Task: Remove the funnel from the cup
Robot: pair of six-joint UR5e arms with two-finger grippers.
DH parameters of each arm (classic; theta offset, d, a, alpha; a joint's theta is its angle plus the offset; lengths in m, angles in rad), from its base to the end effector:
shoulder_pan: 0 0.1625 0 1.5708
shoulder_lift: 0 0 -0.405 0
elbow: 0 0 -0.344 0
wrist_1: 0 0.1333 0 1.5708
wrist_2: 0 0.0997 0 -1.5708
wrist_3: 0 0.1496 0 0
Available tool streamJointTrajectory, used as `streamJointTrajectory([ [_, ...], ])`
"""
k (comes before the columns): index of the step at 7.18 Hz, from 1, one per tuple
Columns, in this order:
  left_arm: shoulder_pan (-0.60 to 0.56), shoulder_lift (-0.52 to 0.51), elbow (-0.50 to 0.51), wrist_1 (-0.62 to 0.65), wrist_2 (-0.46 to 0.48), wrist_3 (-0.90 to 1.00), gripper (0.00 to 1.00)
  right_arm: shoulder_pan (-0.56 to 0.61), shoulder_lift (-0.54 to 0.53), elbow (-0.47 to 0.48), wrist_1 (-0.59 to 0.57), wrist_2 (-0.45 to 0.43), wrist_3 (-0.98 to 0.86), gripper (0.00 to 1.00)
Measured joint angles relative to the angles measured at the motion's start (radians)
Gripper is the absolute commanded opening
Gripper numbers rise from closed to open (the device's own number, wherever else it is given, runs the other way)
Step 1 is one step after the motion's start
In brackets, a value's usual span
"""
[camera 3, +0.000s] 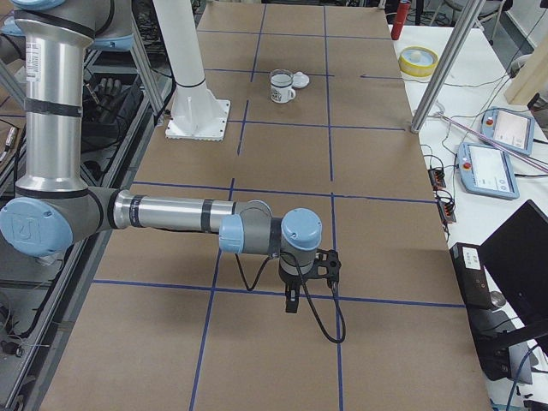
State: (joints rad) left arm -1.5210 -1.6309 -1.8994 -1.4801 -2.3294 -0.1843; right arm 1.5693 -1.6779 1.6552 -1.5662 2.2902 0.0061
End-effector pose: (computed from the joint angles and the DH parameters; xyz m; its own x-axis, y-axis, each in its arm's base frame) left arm -0.0070 -0.4708 0.5109 0.7115 0.0589 -0.7003 0.0842 0.9822 0.1681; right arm 0.0341 -0.3983 0.6873 0.7522 0.0169 0.6587 -0.0031 0.9998 -0.0221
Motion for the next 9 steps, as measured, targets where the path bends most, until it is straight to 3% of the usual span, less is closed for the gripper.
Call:
streamJointTrajectory([
  [2, 0.167, -0.007, -0.172, 0.000, 0.042, -0.246, 1.00, 0.000, 0.000, 0.000, 0.000, 0.000, 0.000, 1.00],
  [4, 0.376, -0.063, -0.274, 0.005, 0.145, -0.493, 1.00, 0.000, 0.000, 0.001, 0.000, 0.000, 0.000, 1.00],
  [6, 0.586, -0.198, -0.295, 0.093, 0.281, -0.658, 1.00, 0.000, 0.000, 0.000, 0.000, 0.000, 0.000, 1.00],
  [9, 0.776, -0.413, -0.245, 0.286, 0.348, -0.766, 1.00, 0.000, 0.000, 0.000, 0.000, 0.000, 0.000, 1.00],
])
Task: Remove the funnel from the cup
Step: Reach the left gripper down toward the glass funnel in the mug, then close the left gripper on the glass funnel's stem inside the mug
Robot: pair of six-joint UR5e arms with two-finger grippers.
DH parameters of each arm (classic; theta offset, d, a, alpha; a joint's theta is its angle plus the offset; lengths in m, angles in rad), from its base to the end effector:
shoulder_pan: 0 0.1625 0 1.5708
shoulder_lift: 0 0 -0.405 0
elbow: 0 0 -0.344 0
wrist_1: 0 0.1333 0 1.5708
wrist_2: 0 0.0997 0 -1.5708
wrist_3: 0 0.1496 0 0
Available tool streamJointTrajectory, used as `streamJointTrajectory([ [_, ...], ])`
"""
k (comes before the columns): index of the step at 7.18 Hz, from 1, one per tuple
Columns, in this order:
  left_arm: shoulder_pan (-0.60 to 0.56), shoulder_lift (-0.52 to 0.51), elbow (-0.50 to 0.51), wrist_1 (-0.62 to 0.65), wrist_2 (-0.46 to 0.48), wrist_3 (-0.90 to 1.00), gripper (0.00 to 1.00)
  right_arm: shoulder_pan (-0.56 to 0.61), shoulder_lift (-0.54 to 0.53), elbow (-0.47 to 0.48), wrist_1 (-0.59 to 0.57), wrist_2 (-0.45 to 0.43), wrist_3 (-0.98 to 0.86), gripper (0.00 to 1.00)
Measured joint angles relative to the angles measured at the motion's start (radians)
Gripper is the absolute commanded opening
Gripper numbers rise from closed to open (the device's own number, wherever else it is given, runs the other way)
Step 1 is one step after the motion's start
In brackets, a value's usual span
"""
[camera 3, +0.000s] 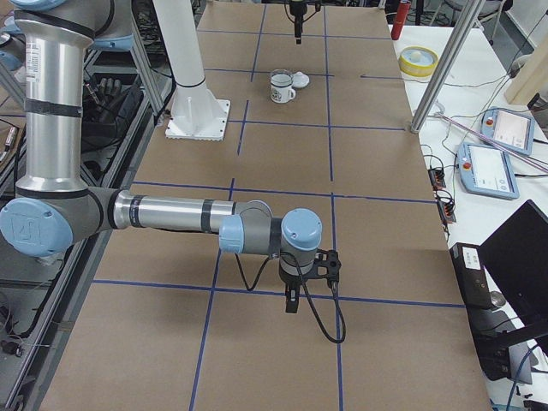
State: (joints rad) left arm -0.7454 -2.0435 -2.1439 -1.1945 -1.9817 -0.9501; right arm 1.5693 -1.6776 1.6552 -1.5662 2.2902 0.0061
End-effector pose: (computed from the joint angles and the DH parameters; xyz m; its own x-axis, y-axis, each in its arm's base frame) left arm 0.3323 -0.4068 0.2711 0.7244 0.0569 -0.6870 0.0225 0.9941 0.1062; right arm 0.0341 -0.3985 0.6872 0.7522 0.0167 0.6587 -0.0031 0.9998 -0.0218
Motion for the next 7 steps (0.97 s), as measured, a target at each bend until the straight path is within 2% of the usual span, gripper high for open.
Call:
streamJointTrajectory([
  [1, 0.045, -0.039, 0.056, 0.000, 0.011, -0.033, 1.00, 0.000, 0.000, 0.000, 0.000, 0.000, 0.000, 1.00],
  [4, 0.150, -0.068, 0.179, -0.133, 0.023, -0.176, 0.99, 0.000, 0.000, 0.001, 0.000, 0.000, 0.000, 1.00],
  [5, 0.181, -0.068, 0.192, -0.153, 0.023, -0.210, 0.91, 0.000, 0.000, 0.000, 0.000, 0.000, 0.000, 1.00],
  [7, 0.215, -0.069, 0.218, -0.200, 0.023, -0.246, 0.66, 0.000, -0.001, 0.000, 0.000, 0.000, 0.000, 1.00],
])
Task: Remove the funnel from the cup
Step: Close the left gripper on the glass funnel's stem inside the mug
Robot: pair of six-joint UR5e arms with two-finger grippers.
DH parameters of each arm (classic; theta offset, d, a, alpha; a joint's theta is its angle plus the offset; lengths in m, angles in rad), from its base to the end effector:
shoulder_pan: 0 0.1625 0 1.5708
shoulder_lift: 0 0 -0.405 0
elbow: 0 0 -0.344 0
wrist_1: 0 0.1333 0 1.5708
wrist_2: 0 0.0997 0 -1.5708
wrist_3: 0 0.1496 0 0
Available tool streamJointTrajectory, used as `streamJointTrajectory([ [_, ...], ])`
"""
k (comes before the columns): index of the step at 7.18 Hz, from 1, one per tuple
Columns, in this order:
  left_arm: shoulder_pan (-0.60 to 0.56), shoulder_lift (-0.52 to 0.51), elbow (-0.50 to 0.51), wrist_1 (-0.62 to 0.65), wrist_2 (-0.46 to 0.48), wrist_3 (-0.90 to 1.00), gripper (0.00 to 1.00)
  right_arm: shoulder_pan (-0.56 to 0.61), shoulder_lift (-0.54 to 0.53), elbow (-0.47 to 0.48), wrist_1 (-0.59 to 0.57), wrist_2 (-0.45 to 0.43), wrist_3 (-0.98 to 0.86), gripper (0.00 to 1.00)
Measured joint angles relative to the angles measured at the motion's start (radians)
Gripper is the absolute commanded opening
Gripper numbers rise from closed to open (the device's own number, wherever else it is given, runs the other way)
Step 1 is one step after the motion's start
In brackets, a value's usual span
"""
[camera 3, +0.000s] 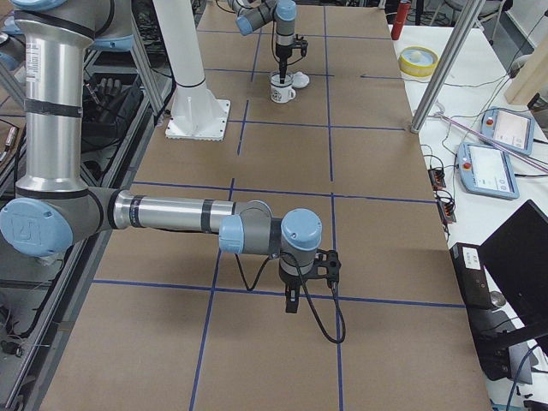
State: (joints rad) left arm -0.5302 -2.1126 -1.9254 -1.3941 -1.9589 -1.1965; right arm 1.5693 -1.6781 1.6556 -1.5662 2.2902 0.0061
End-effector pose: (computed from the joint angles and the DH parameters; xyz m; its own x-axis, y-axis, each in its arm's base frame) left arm 0.4701 -0.3645 0.2792 0.6963 -0.0159 -0.7176 -0.0018 0.9997 -0.0239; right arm 0.0341 -0.3983 0.6872 0.7522 0.0168 0.6587 -0.0031 0.9998 -0.0219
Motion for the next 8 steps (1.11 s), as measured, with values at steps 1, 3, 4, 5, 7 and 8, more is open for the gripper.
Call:
streamJointTrajectory([
  [1, 0.010, -0.002, 0.013, -0.019, 0.000, -0.008, 0.60, 0.000, 0.000, 0.000, 0.000, 0.000, 0.000, 1.00],
  [3, 0.020, -0.008, 0.025, -0.038, 0.000, -0.013, 0.34, 0.000, 0.000, 0.000, 0.000, 0.000, 0.000, 1.00],
  [4, 0.020, -0.010, 0.027, -0.043, 0.000, -0.013, 0.13, 0.000, 0.000, 0.000, 0.000, 0.000, 0.000, 1.00],
  [5, 0.021, -0.010, 0.027, -0.049, 0.001, -0.012, 0.00, 0.000, 0.000, 0.000, 0.000, 0.000, 0.000, 1.00],
  [7, 0.021, -0.010, 0.025, -0.052, 0.003, -0.015, 0.00, 0.000, 0.000, 0.001, 0.000, 0.000, 0.000, 1.00],
  [8, 0.021, -0.009, 0.020, -0.052, 0.002, -0.026, 0.00, 0.000, 0.001, 0.001, 0.000, 0.000, 0.000, 1.00],
])
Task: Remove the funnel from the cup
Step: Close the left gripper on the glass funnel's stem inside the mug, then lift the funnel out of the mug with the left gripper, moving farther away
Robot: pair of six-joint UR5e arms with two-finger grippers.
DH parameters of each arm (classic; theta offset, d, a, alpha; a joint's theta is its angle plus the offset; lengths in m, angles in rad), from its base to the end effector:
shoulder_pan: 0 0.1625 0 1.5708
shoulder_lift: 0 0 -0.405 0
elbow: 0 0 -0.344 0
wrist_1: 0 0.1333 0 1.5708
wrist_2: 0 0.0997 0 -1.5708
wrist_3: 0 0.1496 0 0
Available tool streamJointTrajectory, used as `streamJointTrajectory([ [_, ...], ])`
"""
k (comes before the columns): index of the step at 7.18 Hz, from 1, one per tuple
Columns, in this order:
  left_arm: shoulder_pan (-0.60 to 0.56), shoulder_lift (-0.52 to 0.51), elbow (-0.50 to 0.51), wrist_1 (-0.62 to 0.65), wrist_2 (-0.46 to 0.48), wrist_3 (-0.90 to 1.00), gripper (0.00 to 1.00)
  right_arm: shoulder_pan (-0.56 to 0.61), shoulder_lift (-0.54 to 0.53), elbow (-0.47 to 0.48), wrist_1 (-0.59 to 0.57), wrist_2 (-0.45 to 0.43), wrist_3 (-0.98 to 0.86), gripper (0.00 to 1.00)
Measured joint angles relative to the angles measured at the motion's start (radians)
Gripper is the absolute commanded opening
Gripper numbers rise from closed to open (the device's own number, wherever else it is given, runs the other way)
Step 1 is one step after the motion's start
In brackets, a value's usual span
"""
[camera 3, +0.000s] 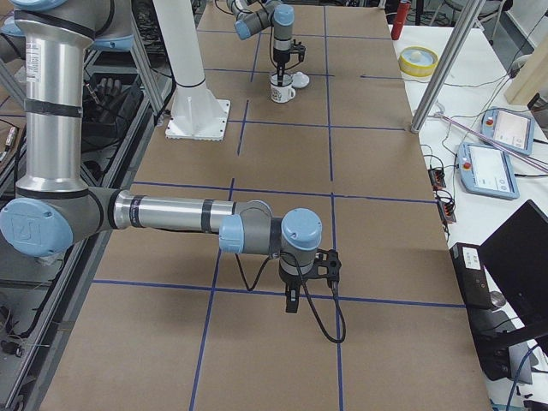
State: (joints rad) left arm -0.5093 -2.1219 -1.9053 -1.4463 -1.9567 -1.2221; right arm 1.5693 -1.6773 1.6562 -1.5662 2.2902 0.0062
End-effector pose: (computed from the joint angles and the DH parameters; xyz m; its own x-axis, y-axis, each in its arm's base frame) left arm 0.4842 -0.3586 0.2728 0.6710 -0.0122 -0.7413 -0.0045 0.9998 -0.0205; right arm 0.0341 -0.3988 0.6866 0.7522 0.0159 0.6587 -0.0032 0.9998 -0.0206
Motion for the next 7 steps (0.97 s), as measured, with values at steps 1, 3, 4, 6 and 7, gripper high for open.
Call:
streamJointTrajectory([
  [1, -0.001, 0.000, -0.017, 0.000, -0.001, -0.012, 0.00, 0.000, 0.000, 0.000, 0.000, 0.000, 0.000, 1.00],
  [3, -0.019, 0.010, -0.102, 0.004, -0.007, -0.017, 0.00, 0.000, -0.001, 0.000, 0.000, 0.000, 0.000, 1.00],
  [4, -0.049, 0.015, -0.140, 0.005, -0.018, -0.013, 0.00, 0.000, -0.001, 0.000, 0.000, 0.000, 0.000, 1.00],
  [6, -0.145, 0.014, -0.183, 0.025, -0.064, -0.007, 0.00, 0.000, -0.001, -0.001, 0.000, 0.000, 0.000, 1.00],
  [7, -0.197, 0.011, -0.207, 0.061, -0.076, -0.005, 0.00, 0.000, 0.000, 0.000, 0.000, 0.000, 0.000, 1.00],
])
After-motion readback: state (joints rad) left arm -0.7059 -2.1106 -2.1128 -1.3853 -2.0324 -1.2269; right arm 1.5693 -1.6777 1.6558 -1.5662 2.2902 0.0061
